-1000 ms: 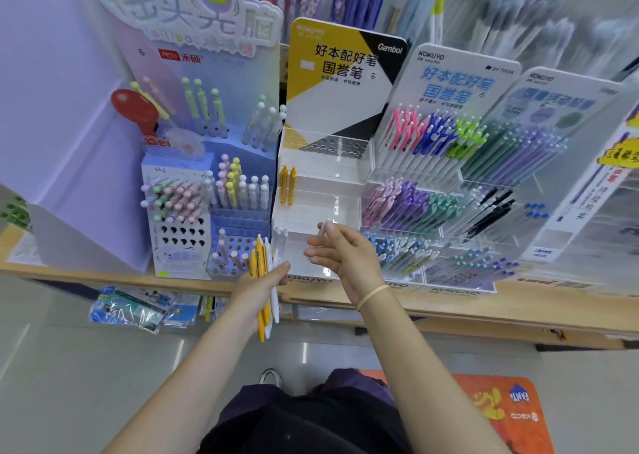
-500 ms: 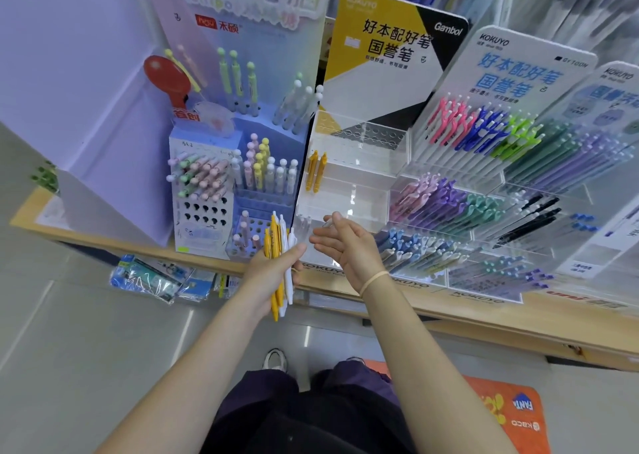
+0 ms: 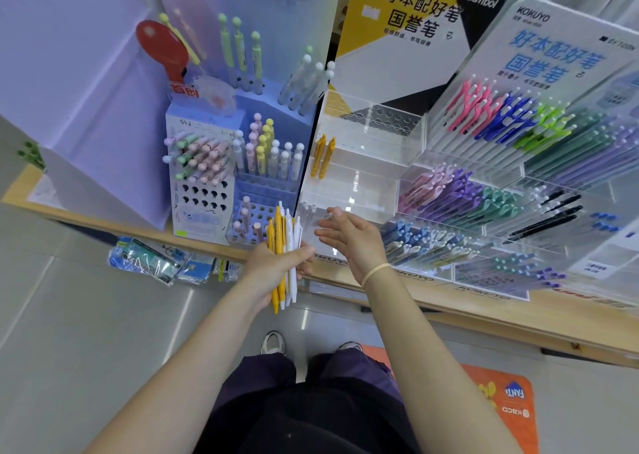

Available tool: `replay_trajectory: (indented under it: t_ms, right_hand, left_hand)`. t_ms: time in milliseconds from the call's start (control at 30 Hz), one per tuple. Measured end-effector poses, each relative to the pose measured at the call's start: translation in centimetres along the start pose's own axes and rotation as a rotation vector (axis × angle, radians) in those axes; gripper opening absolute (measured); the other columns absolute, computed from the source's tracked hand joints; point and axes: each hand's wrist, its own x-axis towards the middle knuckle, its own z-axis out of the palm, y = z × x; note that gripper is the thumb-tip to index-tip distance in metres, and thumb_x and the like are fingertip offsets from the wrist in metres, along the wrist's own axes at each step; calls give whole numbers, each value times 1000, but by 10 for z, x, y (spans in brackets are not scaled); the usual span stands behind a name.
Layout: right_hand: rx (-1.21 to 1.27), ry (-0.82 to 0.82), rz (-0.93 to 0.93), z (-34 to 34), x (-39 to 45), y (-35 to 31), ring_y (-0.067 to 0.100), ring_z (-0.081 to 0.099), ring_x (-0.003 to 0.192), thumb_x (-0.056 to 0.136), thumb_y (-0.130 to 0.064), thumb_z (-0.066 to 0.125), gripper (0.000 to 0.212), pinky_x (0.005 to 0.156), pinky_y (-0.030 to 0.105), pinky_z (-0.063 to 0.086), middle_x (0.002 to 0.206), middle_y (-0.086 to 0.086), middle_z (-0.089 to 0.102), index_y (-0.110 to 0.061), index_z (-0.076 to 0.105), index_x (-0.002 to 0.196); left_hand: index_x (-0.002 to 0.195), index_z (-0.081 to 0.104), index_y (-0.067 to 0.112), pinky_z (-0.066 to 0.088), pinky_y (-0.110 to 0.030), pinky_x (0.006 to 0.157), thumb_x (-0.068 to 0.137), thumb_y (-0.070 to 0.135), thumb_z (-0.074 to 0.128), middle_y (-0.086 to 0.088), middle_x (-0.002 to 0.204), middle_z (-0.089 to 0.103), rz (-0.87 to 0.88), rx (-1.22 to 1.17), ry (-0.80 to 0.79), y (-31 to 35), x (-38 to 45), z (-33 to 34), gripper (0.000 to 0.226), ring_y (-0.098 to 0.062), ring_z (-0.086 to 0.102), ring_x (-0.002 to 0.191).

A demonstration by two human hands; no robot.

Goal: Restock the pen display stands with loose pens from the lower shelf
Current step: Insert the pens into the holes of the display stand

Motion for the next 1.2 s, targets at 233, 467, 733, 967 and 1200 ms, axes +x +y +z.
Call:
replay_trajectory:
  t_ms: [233,467,733,967,1200]
  right_hand:
    - [-178,120,106,15,8,0,21,74,73,91,-48,65,44,64,28,59,99,9,74,-9,67,110]
    - [-245,92,106,14,12,-2,19,68,61,92,-43,66,41,56,28,55,89,12,73,-3,67,100]
    - [-269,-19,97,13,10,5,15,61,55,95,-34,65,31,54,27,50,78,9,69,-4,64,87]
    - [-250,-391,24,16,-16,-2,32,63,63,83,-56,69,57,54,34,51,82,17,68,-2,67,98]
    - [-142,-279,-55,19,-26,-13,26,68,72,95,-25,64,14,71,36,56,85,19,71,-11,63,93]
  left_hand:
    - [93,68,8,58,-38,66,86,24,78,-9,71,70,-21,-12,6,1,-1,-3,21,-25,69,63]
    - [81,65,11,54,-36,65,85,26,80,-6,66,62,22,40,-6,-4,1,-10,21,-19,57,53]
    - [86,65,9,54,-34,62,87,23,77,-6,67,60,31,34,-35,-1,-1,-9,18,-18,56,53]
    - [106,67,-3,55,-34,62,88,13,75,-10,72,66,-13,124,-211,8,-5,1,25,-22,62,61]
    - [120,63,5,60,-35,73,84,6,78,-17,97,74,-110,94,-399,19,-18,16,39,-30,73,88]
